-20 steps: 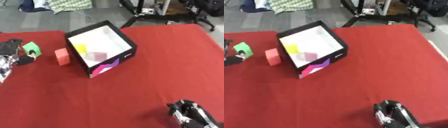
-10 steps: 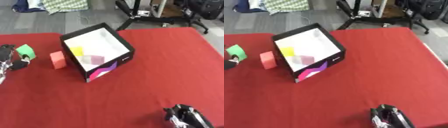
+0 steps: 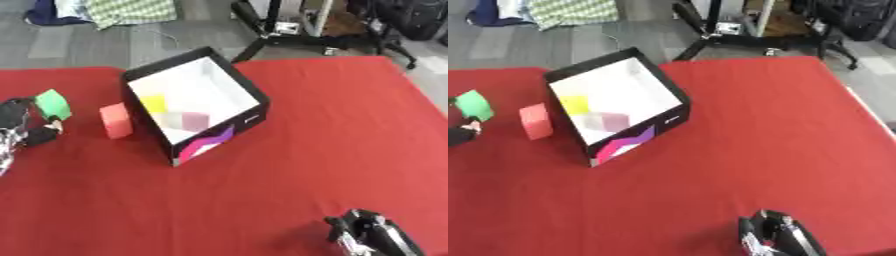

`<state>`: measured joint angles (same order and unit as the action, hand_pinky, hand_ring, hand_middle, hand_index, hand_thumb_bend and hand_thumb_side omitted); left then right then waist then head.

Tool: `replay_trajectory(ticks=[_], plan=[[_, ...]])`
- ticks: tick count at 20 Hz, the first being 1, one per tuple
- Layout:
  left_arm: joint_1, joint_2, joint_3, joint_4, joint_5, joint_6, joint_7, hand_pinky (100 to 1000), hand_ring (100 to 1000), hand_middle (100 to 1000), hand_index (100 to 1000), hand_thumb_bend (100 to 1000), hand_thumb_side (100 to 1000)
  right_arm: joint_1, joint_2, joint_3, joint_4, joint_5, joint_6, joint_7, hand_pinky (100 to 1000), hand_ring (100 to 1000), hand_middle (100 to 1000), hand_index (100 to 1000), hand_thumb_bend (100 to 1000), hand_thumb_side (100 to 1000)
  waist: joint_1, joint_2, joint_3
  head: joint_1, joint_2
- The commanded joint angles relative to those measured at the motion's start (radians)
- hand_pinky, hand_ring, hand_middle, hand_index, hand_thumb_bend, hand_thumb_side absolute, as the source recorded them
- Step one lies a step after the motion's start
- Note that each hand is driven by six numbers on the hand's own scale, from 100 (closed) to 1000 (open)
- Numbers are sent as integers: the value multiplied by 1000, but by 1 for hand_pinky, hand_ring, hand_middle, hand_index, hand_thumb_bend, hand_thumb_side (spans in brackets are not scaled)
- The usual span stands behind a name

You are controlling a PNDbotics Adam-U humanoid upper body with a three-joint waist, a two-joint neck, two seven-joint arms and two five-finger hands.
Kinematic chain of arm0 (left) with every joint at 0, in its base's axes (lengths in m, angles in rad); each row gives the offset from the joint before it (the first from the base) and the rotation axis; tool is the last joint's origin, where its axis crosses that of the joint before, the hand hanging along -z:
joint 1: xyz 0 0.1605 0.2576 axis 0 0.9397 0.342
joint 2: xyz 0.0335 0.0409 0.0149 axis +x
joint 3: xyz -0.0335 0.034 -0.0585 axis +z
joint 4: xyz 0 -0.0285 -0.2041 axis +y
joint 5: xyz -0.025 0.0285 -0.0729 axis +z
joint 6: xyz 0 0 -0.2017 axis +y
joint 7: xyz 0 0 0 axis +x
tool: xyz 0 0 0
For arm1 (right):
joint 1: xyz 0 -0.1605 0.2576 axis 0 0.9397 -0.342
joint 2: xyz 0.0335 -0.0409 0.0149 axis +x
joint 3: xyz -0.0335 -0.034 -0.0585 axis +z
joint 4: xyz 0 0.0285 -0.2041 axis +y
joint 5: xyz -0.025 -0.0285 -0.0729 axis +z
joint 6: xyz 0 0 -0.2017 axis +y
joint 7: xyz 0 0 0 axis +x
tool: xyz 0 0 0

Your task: Pick up objects on the table and place them in the box.

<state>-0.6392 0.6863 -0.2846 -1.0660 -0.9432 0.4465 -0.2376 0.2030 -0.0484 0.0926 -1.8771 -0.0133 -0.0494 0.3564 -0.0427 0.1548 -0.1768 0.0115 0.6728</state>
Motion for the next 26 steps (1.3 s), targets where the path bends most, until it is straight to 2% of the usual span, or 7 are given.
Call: replay_trajectory(ticks=[1, 2, 4, 11, 16, 19, 26], plan=[[-13, -6, -1, 1, -12, -3, 19, 783, 701, 747, 890, 100, 576, -1, -3, -1, -21, 7, -2, 2, 854, 468, 231, 460, 100, 202, -12, 6, 0, 2, -16], [-13, -7, -1, 0, -13, 0, 35, 761, 649, 673, 835, 100, 469, -1, -3, -1, -21, 7, -2, 2, 854, 468, 231, 461, 100, 202, -12, 6, 1, 2, -16], [-16, -8, 2, -7, -8, 15, 82, 731, 582, 582, 769, 100, 361, 0, -3, -1, -20, 7, -2, 3, 854, 468, 231, 461, 100, 202, -12, 6, 2, 1, -16], [-16, -11, -4, -15, 51, 57, 222, 690, 496, 465, 669, 100, 284, 0, -4, -1, -21, 6, -3, 4, 854, 468, 231, 461, 100, 202, -11, 5, 1, 1, -18], [-21, -7, -10, -14, 59, 59, 233, 756, 634, 680, 855, 100, 613, 0, -4, -2, -21, 5, -4, 4, 855, 468, 231, 461, 100, 202, -11, 4, 0, 1, -16], [-28, -5, -11, -21, 63, 59, 228, 792, 710, 778, 923, 100, 746, 1, -4, -2, -21, 6, -3, 5, 855, 468, 231, 461, 100, 202, -10, 4, 1, 1, -15], [-42, -21, -23, -17, 60, 66, 196, 818, 758, 841, 961, 100, 843, 0, -4, -3, -21, 5, -4, 5, 855, 468, 231, 461, 100, 202, -11, 5, 0, -1, -16]])
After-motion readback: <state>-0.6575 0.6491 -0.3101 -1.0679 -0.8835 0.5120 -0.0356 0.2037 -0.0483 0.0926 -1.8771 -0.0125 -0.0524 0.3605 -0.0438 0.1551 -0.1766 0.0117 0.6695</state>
